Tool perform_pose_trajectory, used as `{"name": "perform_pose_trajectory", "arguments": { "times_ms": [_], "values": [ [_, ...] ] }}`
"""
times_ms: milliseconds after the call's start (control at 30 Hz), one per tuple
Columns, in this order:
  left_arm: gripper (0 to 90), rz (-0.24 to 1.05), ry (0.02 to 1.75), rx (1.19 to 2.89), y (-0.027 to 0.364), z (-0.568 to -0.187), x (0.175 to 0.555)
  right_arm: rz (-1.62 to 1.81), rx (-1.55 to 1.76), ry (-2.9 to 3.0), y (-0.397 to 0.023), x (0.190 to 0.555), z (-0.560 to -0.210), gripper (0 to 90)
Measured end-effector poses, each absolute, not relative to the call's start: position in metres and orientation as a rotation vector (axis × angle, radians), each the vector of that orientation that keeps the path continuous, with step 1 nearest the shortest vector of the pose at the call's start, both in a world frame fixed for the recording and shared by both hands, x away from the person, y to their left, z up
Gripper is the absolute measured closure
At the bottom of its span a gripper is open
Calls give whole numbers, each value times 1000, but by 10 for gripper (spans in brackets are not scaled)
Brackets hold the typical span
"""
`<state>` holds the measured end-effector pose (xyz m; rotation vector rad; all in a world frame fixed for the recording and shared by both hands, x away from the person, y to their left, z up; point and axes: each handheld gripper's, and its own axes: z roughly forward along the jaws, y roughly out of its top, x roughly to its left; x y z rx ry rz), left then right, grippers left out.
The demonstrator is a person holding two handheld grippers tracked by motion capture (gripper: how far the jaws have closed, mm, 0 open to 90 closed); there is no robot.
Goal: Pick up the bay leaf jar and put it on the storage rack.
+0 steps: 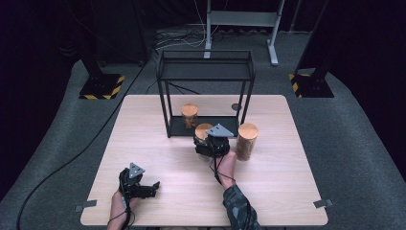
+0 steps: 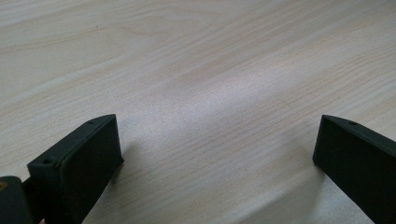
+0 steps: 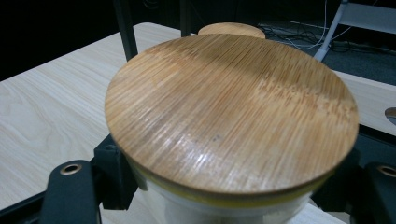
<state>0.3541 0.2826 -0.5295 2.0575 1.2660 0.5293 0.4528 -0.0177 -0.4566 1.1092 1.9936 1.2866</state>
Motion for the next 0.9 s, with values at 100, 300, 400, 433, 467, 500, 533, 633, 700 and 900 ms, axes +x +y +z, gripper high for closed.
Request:
{"name": "perform_pose_trajectory", "arguments": {
  "times_ms": [100,300,400,433,467,500,533,633,700,900],
  "values": [
    [4,529,1266,2058,283,-529,354,1284,1109,1991,-17,453,-457,249],
    [4,529,1267,2056,283,-530,354,1276,1110,1997,-17,452,-456,249],
    [4,529,1266,2058,283,-529,354,1274,1107,1988,-17,452,-453,250],
    [4,529,1265,2058,283,-529,354,1278,1107,1984,-17,452,-451,250],
    [4,529,1266,2057,283,-530,354,1280,1104,1982,-17,452,-450,249],
    [4,529,1265,2058,283,-530,354,1279,1102,1982,-17,452,-449,250],
    [4,528,1263,2060,283,-529,354,1277,1095,1980,-17,452,-448,250],
    [4,528,1263,2060,283,-529,354,1271,1085,1982,-16,451,-446,250],
    [4,528,1263,2060,283,-529,354,1267,1080,1981,-16,450,-444,250],
    [4,528,1263,2061,283,-529,354,1271,1074,1969,-17,451,-437,250]
  ]
}}
